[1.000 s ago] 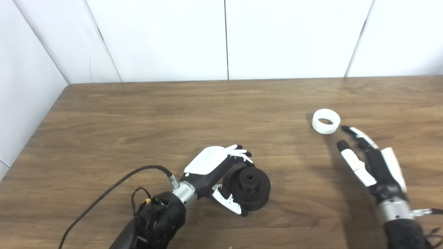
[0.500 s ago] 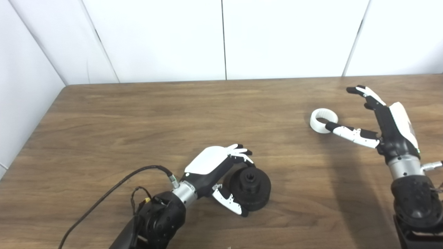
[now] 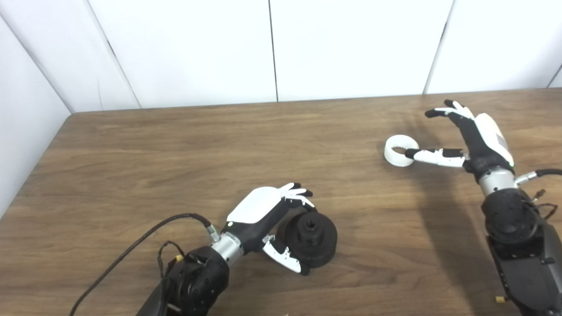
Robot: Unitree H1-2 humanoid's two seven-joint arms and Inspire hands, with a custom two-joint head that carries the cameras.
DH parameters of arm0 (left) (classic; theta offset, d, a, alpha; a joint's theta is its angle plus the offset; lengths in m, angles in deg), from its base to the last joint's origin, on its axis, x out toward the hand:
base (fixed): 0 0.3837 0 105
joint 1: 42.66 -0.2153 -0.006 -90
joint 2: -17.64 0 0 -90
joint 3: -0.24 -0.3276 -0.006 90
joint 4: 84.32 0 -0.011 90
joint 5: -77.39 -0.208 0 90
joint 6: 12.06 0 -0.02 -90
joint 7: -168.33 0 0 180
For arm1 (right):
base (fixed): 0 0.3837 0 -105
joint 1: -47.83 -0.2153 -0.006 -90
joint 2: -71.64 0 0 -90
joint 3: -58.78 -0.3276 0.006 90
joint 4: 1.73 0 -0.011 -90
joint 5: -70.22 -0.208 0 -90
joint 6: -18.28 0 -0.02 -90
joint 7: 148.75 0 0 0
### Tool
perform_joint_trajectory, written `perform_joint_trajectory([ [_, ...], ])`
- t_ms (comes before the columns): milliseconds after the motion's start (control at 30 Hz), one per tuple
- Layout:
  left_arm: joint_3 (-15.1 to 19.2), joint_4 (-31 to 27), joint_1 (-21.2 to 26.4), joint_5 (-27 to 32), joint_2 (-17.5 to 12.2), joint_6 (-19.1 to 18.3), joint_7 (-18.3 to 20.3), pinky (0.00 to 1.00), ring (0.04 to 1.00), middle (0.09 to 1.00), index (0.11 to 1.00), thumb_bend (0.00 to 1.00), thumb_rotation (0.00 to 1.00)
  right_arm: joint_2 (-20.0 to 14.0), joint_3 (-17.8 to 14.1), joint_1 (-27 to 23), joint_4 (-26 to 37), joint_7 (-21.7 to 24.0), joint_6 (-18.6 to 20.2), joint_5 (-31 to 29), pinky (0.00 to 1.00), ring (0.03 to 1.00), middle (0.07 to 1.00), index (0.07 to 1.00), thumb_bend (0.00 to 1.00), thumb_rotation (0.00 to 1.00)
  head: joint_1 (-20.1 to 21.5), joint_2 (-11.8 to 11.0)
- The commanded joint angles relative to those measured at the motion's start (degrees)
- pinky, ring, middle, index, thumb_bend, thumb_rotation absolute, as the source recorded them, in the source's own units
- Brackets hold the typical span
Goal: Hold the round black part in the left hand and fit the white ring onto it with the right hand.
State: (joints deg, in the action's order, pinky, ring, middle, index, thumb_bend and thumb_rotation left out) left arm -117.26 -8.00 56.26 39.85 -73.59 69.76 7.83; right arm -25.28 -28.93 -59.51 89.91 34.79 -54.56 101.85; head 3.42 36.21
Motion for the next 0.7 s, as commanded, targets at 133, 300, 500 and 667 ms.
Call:
perform_joint_trajectory([
  [133,-0.6,2.2,-1.1,-0.5,-1.3,1.1,1.4,0.91,0.96,0.893,0.639,0.92,0.16,-3.1,1.6,-5.7,-3.6,0.6,-1.1,1.4,0.89,0.98,0.945,0.751,0.89,0.36,1.7,-0.2],
  [300,-0.3,2.2,-1.0,-0.3,-1.4,0.7,1.8,0.91,0.965,0.899,0.641,0.92,0.16,-4.3,2.9,-7.1,-5.9,2.4,-1.2,1.0,0.9,0.992,0.954,0.76,0.9,0.38,3.3,-0.3],
  [500,-0.2,2.3,-0.9,-0.2,-1.6,0.6,1.7,0.92,0.963,0.896,0.639,0.92,0.16,-5.1,4.5,-8.4,-8.8,3.3,-1.4,1.2,0.93,0.989,0.947,0.762,0.93,0.38,3.1,-0.5],
  [667,-0.1,2.1,-0.9,-0.2,-1.3,0.2,1.6,0.91,0.961,0.892,0.636,0.93,0.15,-5.5,5.4,-9.4,-11.1,3.5,-2.2,1.1,0.93,0.989,0.943,0.758,0.95,0.38,2.4,-0.4],
])
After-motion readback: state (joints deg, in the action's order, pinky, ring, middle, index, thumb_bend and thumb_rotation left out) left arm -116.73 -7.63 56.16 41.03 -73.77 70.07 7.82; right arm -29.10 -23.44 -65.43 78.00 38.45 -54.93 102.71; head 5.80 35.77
